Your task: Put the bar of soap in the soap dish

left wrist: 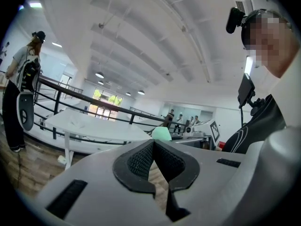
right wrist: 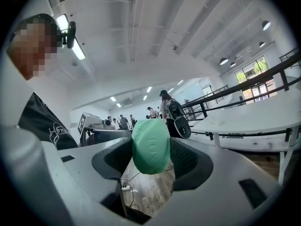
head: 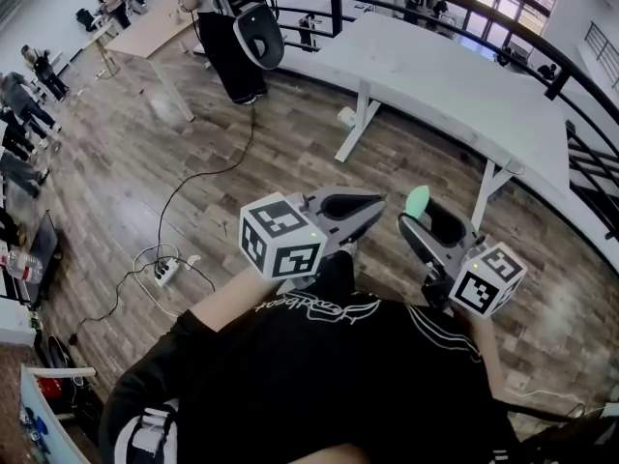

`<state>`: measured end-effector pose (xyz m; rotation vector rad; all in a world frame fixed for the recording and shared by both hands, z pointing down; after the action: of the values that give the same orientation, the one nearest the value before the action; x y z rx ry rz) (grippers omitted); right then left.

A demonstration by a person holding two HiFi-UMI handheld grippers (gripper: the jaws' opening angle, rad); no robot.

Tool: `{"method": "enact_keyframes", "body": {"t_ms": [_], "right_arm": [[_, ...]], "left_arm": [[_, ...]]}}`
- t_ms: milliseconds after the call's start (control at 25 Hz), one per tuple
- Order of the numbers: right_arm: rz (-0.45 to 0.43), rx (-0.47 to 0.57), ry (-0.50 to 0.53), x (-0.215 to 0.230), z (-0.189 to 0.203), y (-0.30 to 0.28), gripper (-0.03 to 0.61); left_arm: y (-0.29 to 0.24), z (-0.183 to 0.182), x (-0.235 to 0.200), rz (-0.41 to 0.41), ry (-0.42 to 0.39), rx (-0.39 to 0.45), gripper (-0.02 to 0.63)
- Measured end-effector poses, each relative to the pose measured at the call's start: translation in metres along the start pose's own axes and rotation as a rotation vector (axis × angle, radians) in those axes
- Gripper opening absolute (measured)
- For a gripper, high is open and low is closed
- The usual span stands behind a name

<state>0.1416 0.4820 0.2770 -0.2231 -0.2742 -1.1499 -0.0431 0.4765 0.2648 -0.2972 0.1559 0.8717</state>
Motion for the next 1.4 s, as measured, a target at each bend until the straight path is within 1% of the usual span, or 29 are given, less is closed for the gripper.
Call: {"method": "enact_keyframes", "body": {"t_ms": [240,440,560,760,880,1000,1080,1160,1400], "right_arm": [[0.02,0.005,-0.026,0.052,-0.005,-0.016,0.21],[0.042,0.008,-0.06,0.119,-0.022,-0.047,0.21],[0.056,0.007,-0.091,0.173,-0.036,-0.069,0.21],[0.083,0.009,-0.137,0.264,-0.06,-0.114,0.21],[0.098,0.012,-0.146,0.316,-0.08,-0.143,0.21],[0.103,0.005,-0.157,0.377,-0.1,-0.181,0.21],[0.105,0.002,-0.156,0.408,-0.11,-0.202,0.21],[0.105,0.002,-0.145,0.419,-0.115,-0.211,0.21],[0.118,-0.003,-0.104,0.413,-0.116,-0.21,0.21]], "left_arm": [[-0.041,-0.007,-0.042,0.014,0.013,-0.017,0.008],[-0.086,-0.028,-0.105,0.015,0.036,-0.037,0.008],[-0.125,-0.045,-0.151,0.017,0.043,-0.064,0.008],[-0.192,-0.069,-0.241,0.02,0.076,-0.111,0.008],[-0.229,-0.089,-0.292,0.032,0.083,-0.121,0.008],[-0.269,-0.109,-0.353,0.036,0.093,-0.127,0.008],[-0.289,-0.118,-0.387,0.036,0.101,-0.129,0.008],[-0.296,-0.121,-0.399,0.038,0.097,-0.127,0.008],[-0.292,-0.12,-0.4,0.038,0.073,-0.107,0.008]]}}
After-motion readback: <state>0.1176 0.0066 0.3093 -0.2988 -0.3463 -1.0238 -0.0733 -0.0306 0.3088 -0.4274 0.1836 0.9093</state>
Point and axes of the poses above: the fingertips, and each gripper's own axes: y backward along the fingers, x to its right, z out of its underside, the point moved 8 cm from there along y, backward along the fingers, and after that the axes turned 12 degrees about -z, right-handed, at the moved point
